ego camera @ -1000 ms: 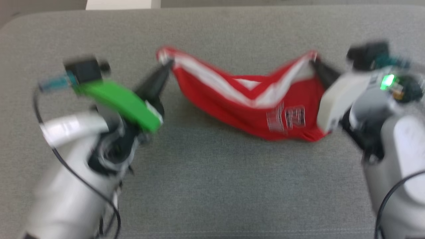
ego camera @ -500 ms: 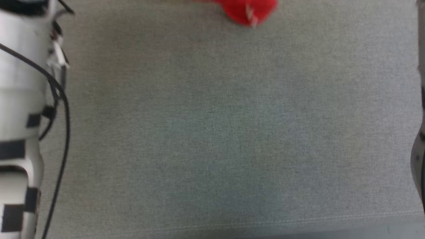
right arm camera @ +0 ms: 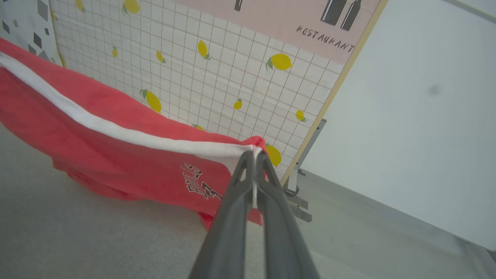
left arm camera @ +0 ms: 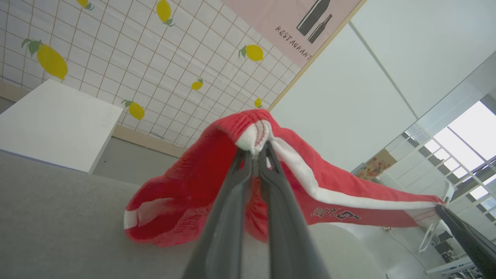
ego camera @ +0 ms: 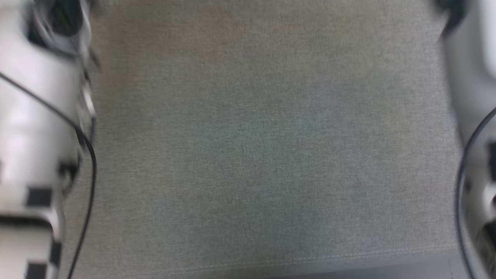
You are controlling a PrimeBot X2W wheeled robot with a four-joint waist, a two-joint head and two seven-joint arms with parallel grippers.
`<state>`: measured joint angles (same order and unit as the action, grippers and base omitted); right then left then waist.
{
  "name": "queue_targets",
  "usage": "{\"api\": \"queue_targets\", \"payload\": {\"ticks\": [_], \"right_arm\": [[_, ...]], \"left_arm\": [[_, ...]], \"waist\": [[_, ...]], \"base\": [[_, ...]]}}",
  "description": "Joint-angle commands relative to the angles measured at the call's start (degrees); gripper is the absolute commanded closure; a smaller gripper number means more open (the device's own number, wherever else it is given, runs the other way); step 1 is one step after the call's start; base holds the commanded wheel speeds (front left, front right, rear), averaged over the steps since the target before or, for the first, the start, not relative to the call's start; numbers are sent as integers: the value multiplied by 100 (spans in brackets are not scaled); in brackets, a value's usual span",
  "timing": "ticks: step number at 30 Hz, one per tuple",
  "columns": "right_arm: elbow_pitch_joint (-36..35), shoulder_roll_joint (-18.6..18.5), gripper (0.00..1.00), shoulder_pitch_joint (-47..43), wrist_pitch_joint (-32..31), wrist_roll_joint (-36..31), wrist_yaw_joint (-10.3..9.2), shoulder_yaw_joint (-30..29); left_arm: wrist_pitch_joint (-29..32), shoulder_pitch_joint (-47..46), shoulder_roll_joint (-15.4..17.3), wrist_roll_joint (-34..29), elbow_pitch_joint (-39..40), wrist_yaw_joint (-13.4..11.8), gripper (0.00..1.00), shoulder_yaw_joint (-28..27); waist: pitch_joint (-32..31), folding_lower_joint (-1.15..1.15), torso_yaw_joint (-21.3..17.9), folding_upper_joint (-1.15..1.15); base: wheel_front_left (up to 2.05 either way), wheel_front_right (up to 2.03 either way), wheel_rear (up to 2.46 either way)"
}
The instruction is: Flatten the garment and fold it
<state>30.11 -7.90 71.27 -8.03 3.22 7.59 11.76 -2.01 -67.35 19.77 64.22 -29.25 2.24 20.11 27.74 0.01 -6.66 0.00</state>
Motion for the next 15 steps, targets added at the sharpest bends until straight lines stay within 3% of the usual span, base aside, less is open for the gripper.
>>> {"api": "queue_targets", "payload": {"ticks": [1, 8, 12, 15], "right_arm": [[36, -49, 100, -453, -115, 196, -10, 131], [-581, -700, 100, -2598, -890, 1207, -10, 833], [-1246, -976, 100, -3876, -1469, 1594, -10, 736], [-1825, -1042, 100, -4889, -1845, 1659, -10, 438]], "left_arm": [[21, 417, 88, -120, -12, 88, 100, 121], [134, 2543, 254, -302, 387, 105, 100, 790], [257, 3719, 376, -255, 915, -55, 100, 1068], [397, 4526, 527, -133, 1445, -320, 100, 1165]], "waist": [[-270, -1, 119, 0], [-869, -1, 251, 0], [-1181, -1, 269, 0], [-1374, -1, 282, 0]], "base": [[0, 0, 0], [0, 0, 0], [0, 0, 0], [0, 0, 0]]}}
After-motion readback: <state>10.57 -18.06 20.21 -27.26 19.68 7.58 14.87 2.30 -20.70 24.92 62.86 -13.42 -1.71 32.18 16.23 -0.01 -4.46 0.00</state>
